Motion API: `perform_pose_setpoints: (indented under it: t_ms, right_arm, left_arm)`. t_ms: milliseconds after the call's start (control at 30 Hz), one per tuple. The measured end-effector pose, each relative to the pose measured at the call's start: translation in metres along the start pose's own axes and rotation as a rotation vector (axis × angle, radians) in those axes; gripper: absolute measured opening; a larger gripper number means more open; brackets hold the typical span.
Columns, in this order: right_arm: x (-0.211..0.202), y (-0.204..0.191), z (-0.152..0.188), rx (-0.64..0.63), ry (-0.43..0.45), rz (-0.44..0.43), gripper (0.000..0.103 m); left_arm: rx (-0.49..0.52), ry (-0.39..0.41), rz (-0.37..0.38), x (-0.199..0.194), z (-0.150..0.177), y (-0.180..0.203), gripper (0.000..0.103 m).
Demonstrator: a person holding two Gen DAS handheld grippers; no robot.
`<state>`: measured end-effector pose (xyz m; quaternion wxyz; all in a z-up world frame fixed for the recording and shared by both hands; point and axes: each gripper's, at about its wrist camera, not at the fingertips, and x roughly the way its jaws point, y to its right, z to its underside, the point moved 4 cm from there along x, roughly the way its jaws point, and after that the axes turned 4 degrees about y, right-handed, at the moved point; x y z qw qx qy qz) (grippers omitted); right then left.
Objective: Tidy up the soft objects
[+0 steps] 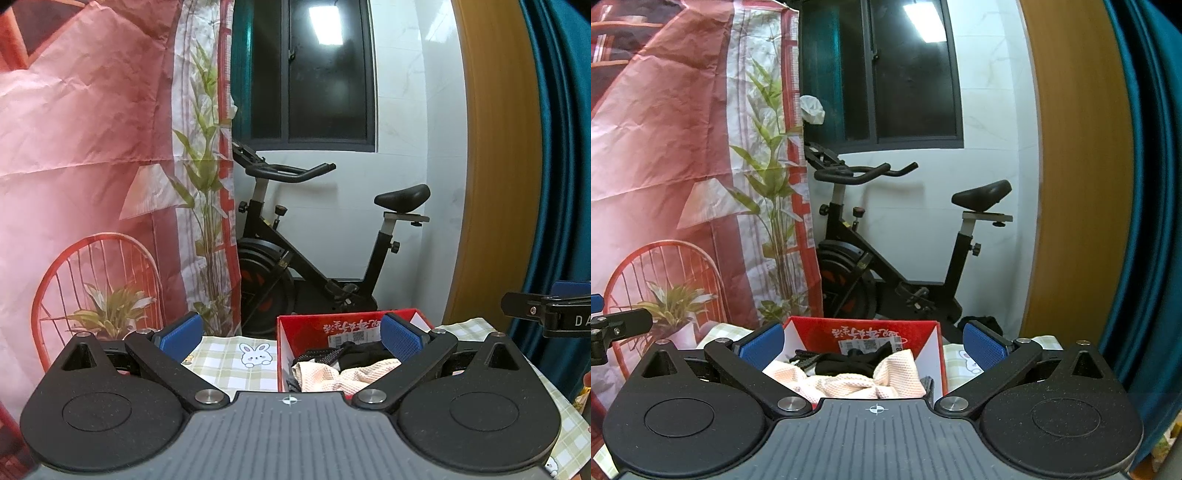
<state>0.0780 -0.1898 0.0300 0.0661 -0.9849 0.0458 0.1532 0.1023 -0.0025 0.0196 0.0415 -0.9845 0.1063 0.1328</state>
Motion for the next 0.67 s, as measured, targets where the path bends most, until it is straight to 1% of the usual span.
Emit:
perform_pose_setpoints:
  t_ms: [333, 667]
  right_arm:
    - [0.0003, -0.0014, 0.0003, -0.008, -0.006, -0.007, 0.103]
    - [-0.0005, -0.0023, 0.0007, -0.008, -0.005, -0.006, 0.103]
  left_arm:
    - [-0.024, -0.013, 0.005, 0.0027, 0.0020, -0.0031, 0.103]
    - [-0.024, -0.005, 0.015, 0.0020, 0.0035, -0.0009, 0.103]
